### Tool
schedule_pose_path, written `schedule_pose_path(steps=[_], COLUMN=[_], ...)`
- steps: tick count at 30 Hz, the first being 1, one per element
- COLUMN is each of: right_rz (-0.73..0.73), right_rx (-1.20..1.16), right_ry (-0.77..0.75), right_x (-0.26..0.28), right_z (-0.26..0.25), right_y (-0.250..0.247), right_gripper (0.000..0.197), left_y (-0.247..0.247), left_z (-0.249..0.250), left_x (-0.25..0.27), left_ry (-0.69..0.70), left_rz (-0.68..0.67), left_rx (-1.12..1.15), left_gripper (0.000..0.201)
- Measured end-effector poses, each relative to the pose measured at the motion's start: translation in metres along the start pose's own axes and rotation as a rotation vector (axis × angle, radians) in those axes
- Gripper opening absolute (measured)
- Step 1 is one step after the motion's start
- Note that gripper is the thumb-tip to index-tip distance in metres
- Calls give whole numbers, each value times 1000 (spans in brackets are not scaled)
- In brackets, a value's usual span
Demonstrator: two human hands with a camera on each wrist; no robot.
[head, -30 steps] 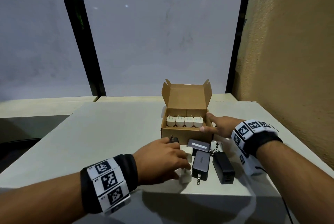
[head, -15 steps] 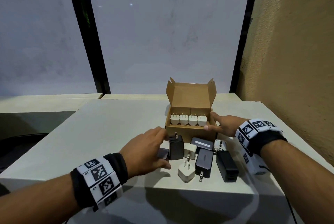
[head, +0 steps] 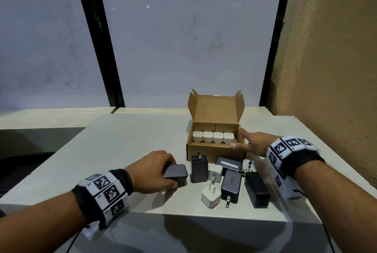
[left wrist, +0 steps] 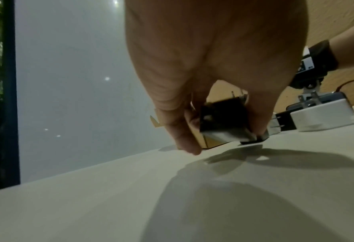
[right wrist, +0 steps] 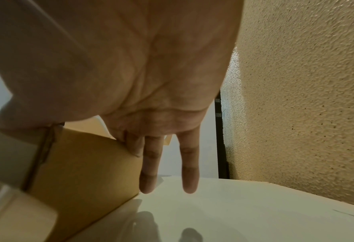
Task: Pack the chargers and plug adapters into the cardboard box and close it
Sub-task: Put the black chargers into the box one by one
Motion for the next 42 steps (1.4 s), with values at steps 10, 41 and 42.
schedule_pose_path(steps=[10, 41, 42], right_rz=[-17, 19, 18], right_rx=[11, 36, 36], right_ry=[16, -110, -107], right_x=[-3, -1, -1], right_z=[1, 6, 7], right_y=[0, -3, -3], right_gripper=[83, 86, 87], left_y=[-39, -52, -50], left_z=[2, 41, 43], left_x=[-2, -131, -132], left_ry=[-7, 137, 139], left_rz=[321, 225, 226], left_rx=[392, 180, 179], left_gripper=[54, 51, 51])
Point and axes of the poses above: each hand's wrist, its own x-axis away from the middle knuckle, its own y-axis out of the palm, z = x × y, the point moved 1 cm from there along -x, towards the middle knuckle, and after that the axes turned 5 degrees about -z, right-handed, at the moved point
